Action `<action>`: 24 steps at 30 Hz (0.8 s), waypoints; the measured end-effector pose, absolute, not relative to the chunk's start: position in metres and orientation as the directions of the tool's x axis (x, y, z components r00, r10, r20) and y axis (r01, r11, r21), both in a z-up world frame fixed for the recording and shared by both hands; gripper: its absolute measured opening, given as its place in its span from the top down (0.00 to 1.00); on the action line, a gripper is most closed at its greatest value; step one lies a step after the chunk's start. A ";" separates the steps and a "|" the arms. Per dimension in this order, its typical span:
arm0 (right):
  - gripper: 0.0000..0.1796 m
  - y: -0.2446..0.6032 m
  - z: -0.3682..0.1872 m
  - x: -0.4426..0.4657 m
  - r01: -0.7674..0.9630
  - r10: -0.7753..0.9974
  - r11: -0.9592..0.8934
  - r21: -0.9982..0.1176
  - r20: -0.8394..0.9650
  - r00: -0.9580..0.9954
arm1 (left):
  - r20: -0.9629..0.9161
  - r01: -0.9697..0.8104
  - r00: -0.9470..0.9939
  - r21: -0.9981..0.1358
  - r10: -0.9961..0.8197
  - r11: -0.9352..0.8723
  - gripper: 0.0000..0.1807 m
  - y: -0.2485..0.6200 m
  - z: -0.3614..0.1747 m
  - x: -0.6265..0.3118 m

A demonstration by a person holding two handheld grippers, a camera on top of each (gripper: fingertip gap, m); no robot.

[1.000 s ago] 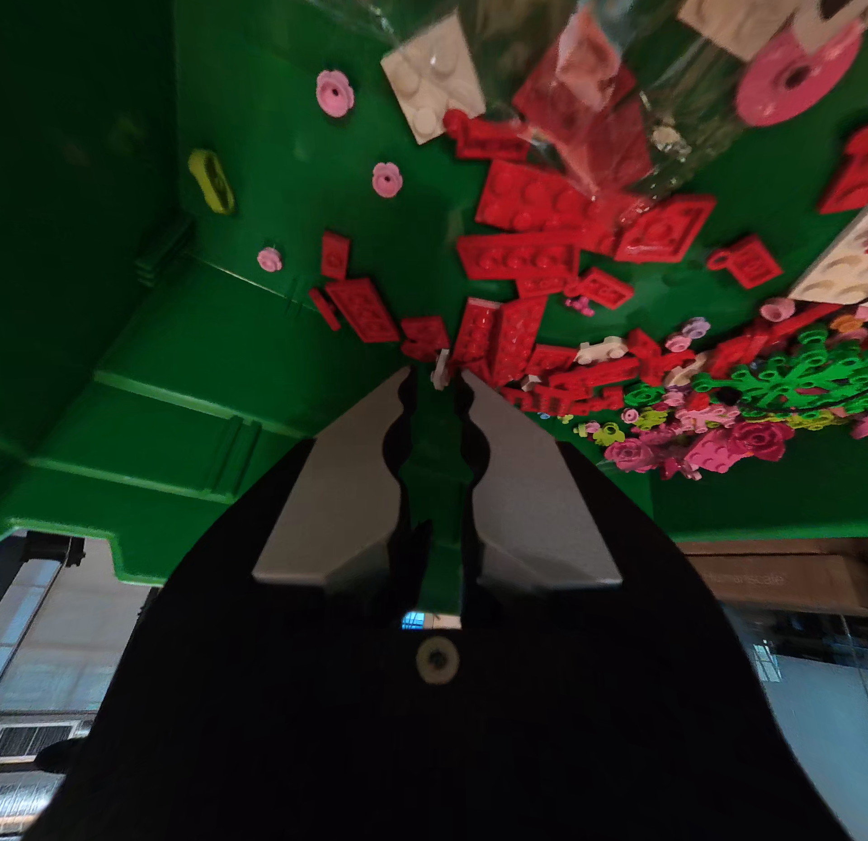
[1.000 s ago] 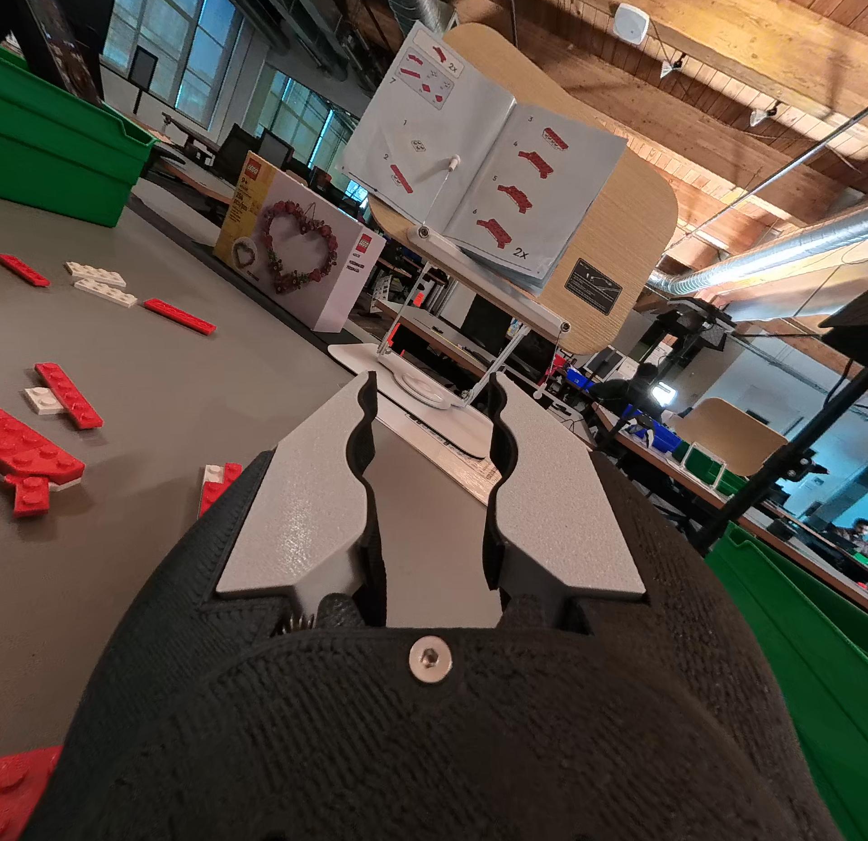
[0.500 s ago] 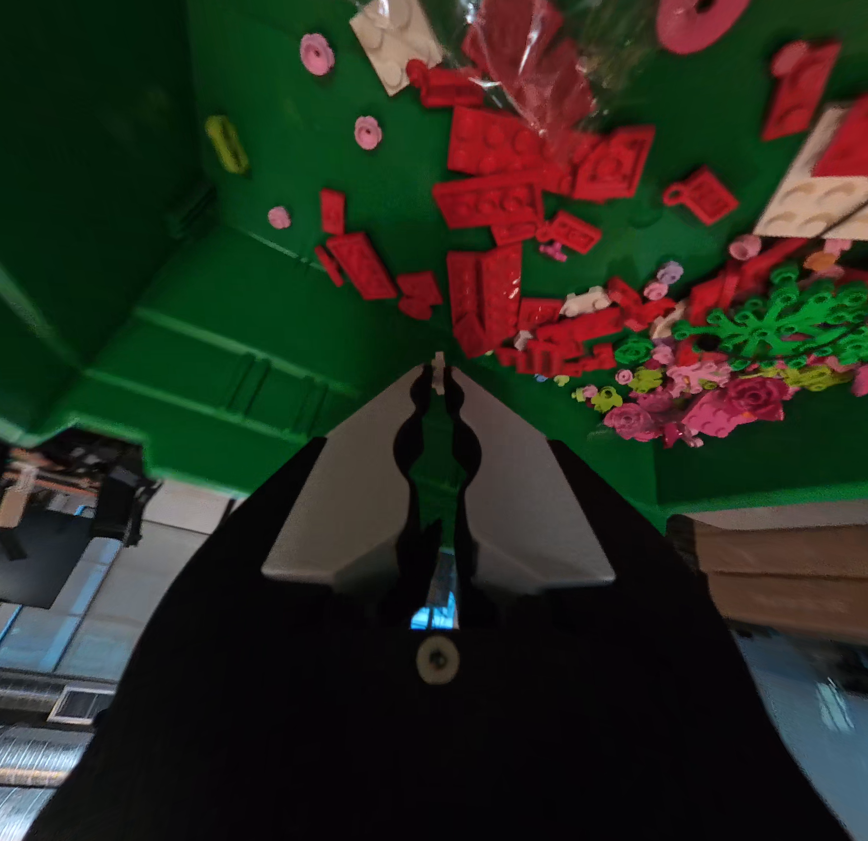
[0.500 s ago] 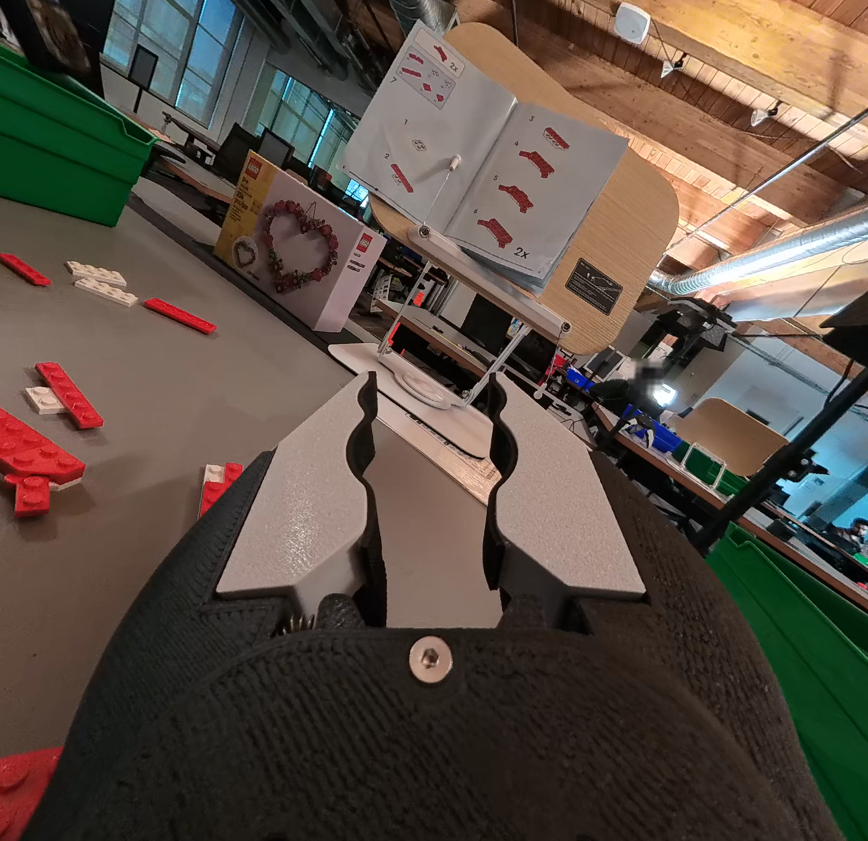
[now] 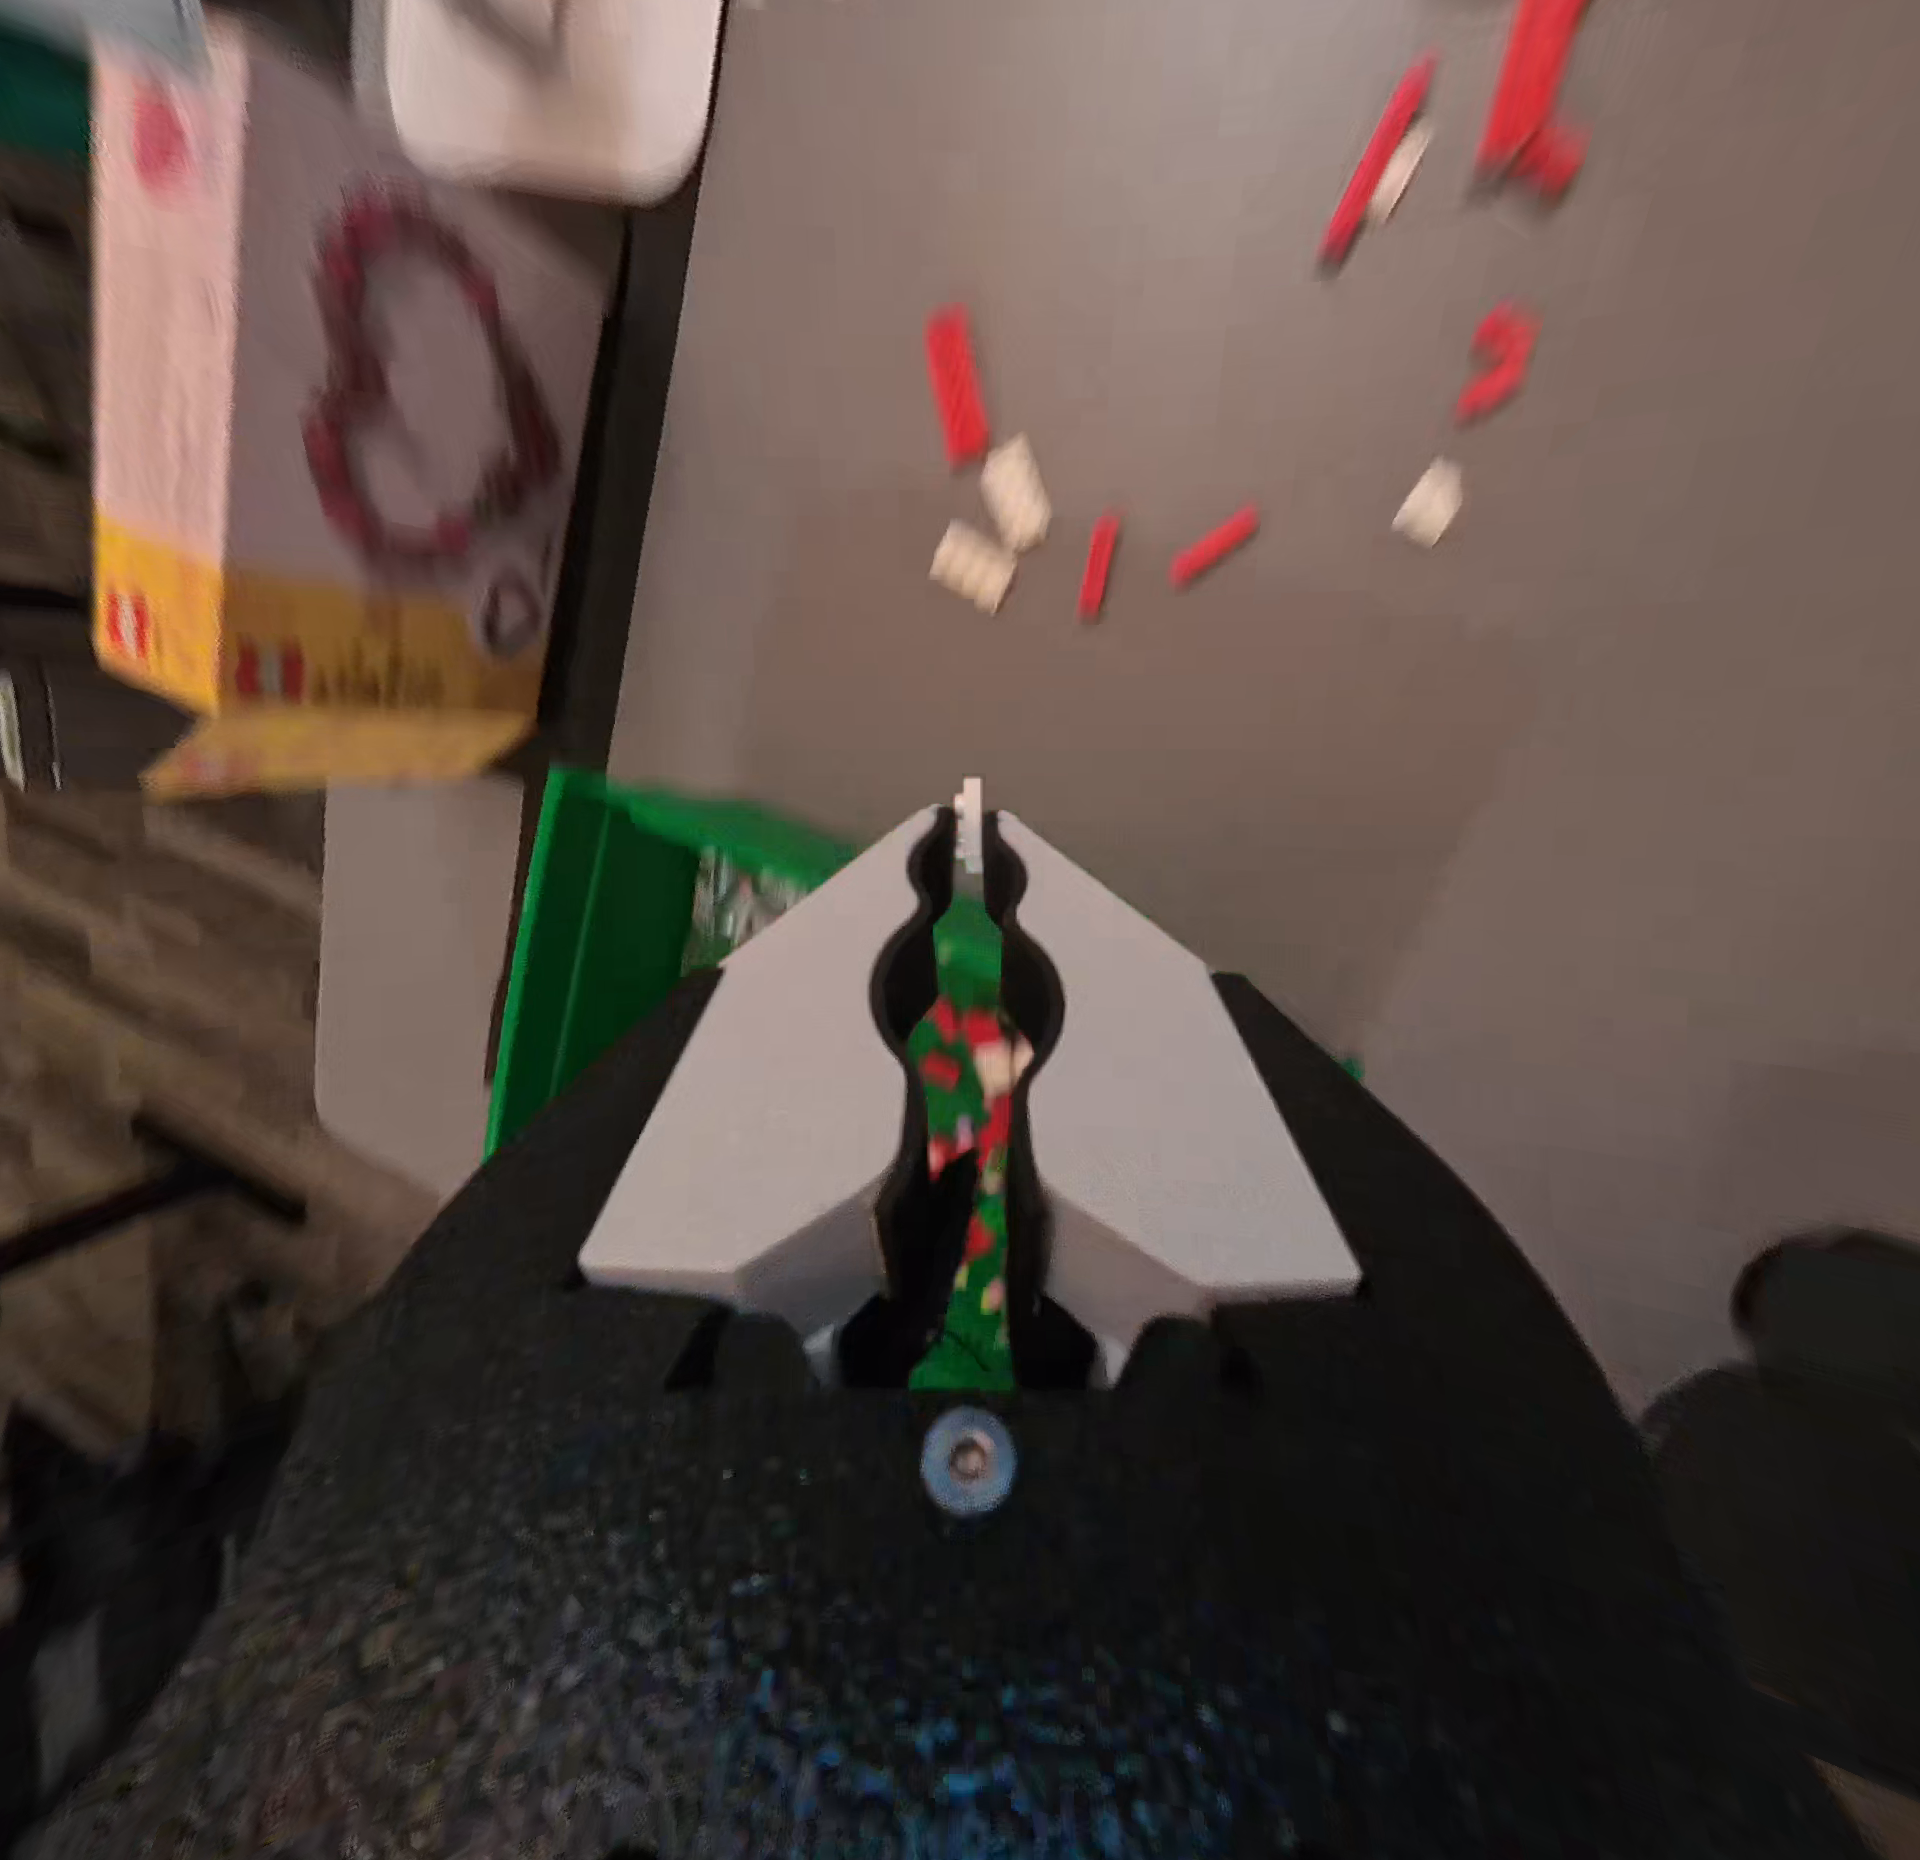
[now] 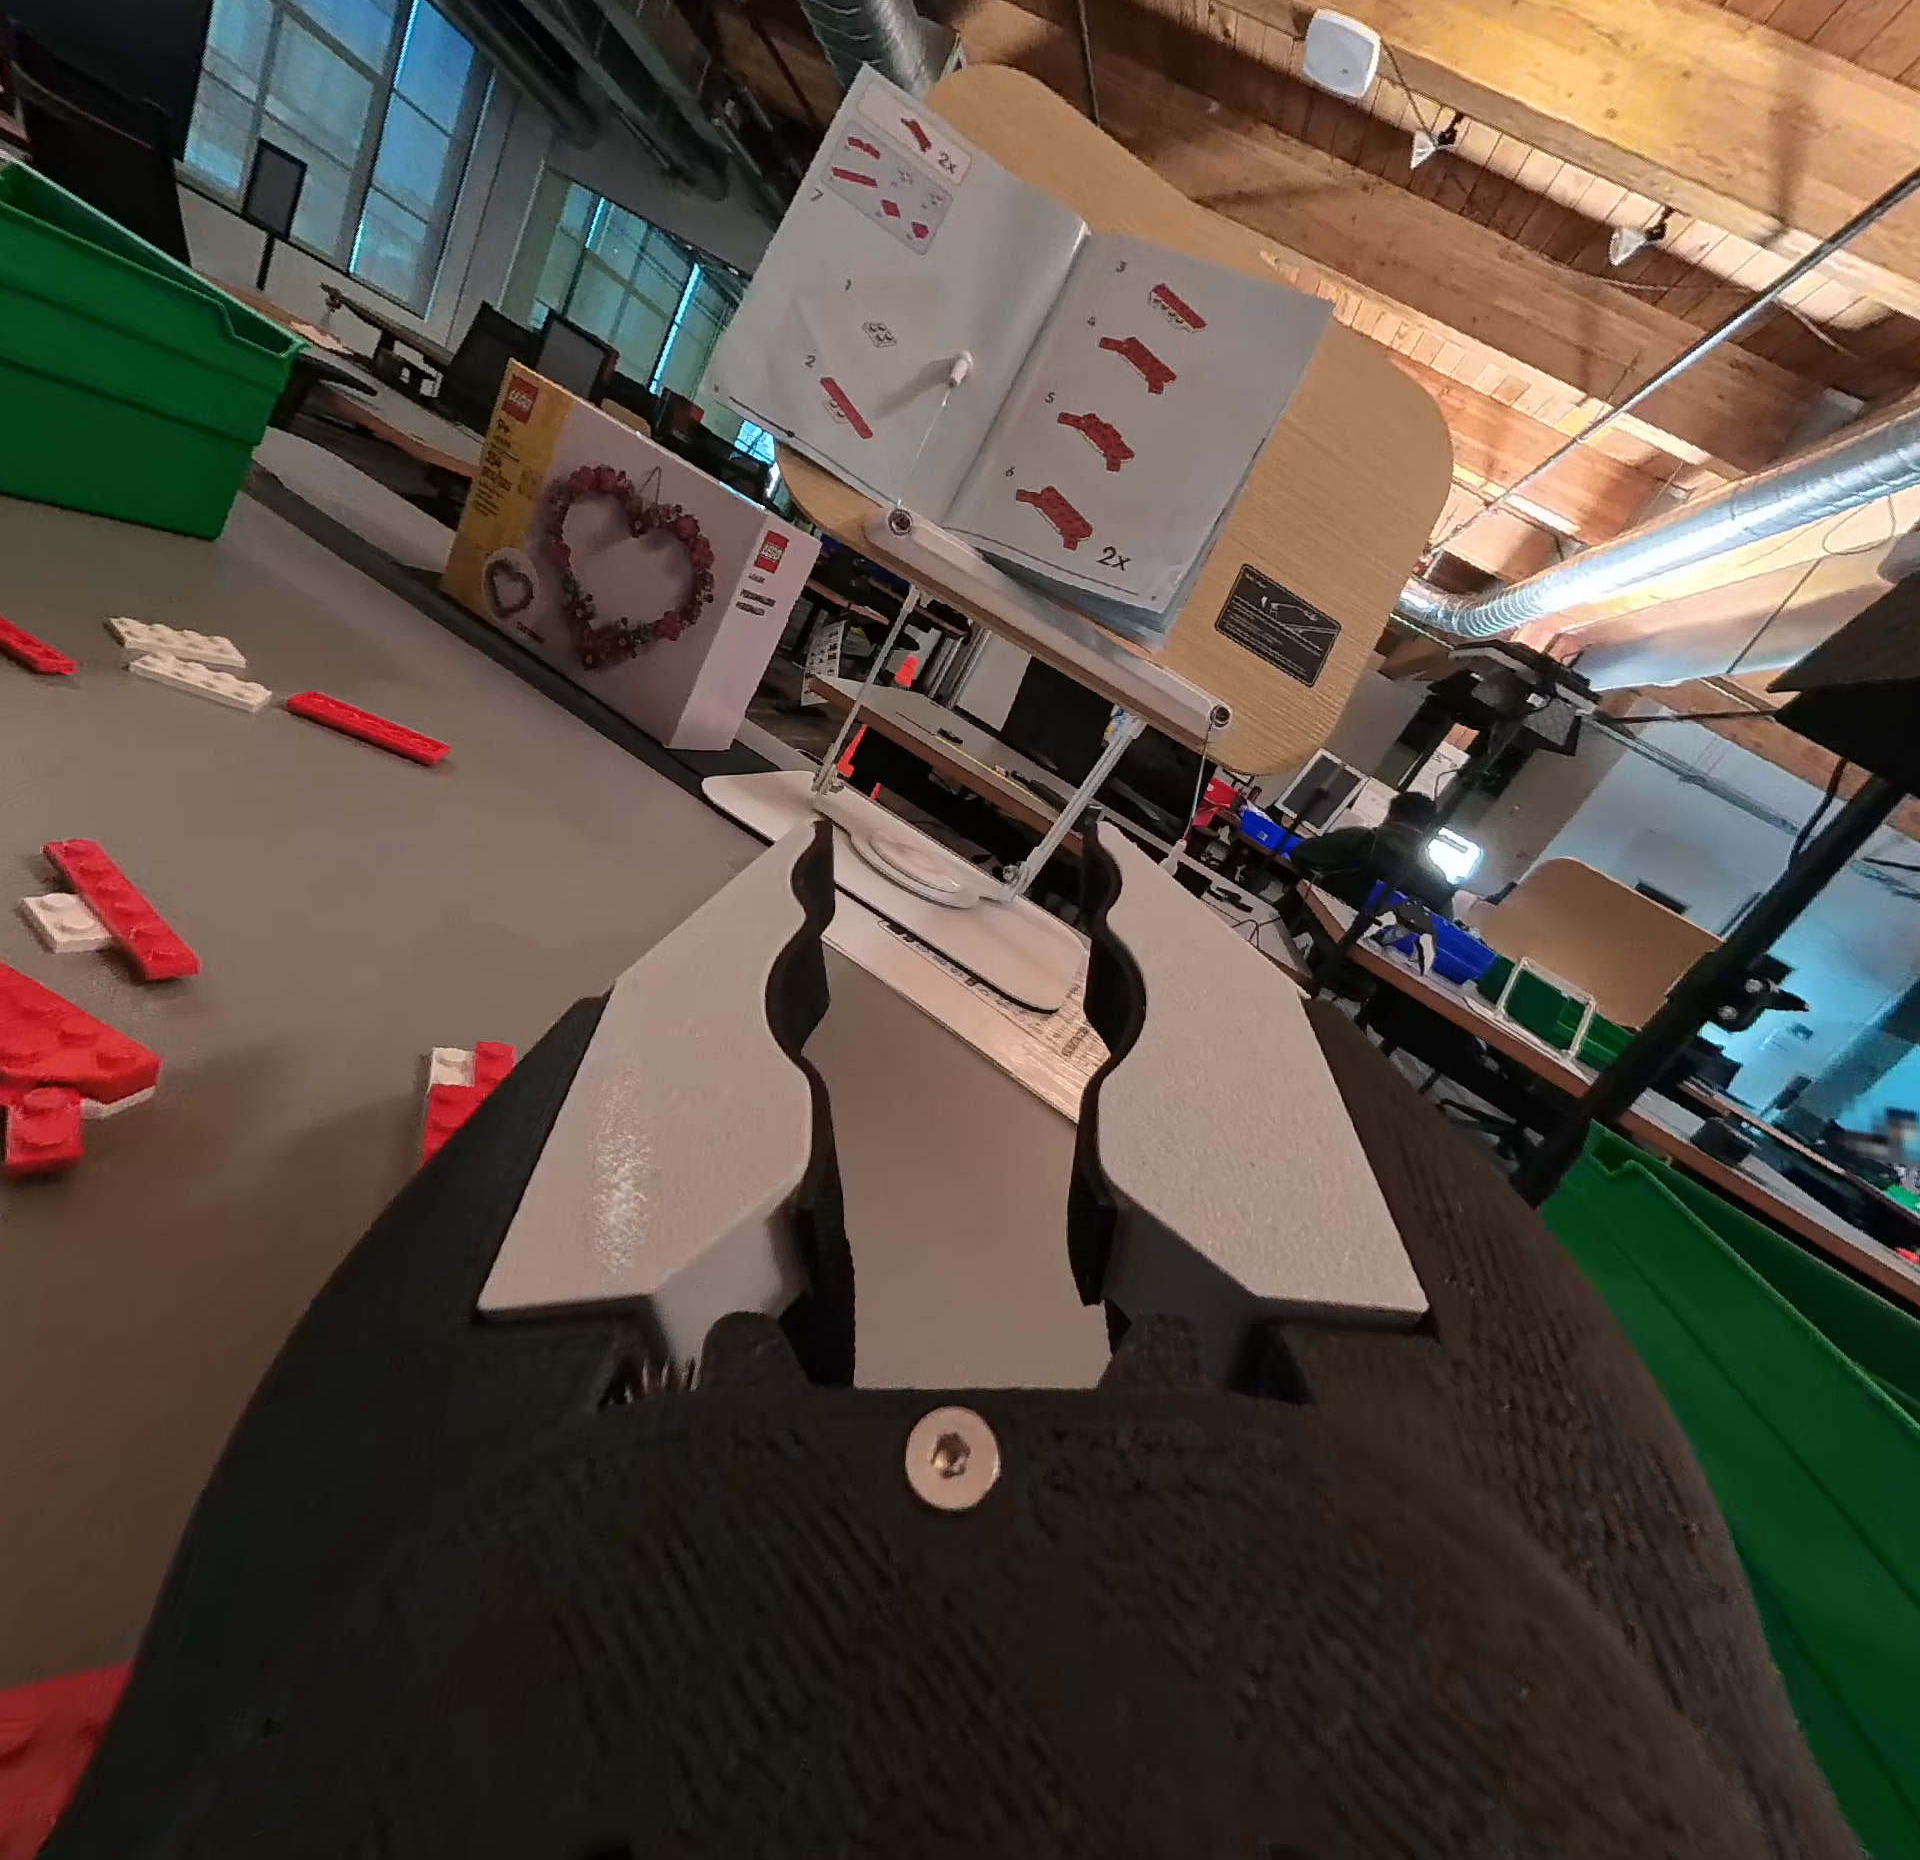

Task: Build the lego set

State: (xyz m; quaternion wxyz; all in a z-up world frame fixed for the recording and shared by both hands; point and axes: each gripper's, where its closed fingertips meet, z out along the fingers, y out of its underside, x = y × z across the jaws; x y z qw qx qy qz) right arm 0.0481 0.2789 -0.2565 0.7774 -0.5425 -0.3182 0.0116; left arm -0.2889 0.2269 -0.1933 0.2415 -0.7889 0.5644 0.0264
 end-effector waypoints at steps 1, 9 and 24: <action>0.75 0.279 -0.257 0.047 0.330 0.364 0.412 -0.849 0.486 0.795 | -0.315 -0.893 0.347 -0.398 -0.883 -0.209 0.98 0.224 -0.189 -0.265; 0.74 0.277 -0.257 0.044 0.319 0.383 0.416 -0.851 0.483 0.787 | -0.447 -0.815 0.346 -0.579 -0.825 -0.029 0.98 0.215 -0.253 -0.131; 0.74 0.278 -0.256 0.043 0.302 0.394 0.416 -0.858 0.470 0.790 | -0.589 -0.877 0.400 -0.469 -0.702 -0.106 0.98 0.220 -0.362 -0.135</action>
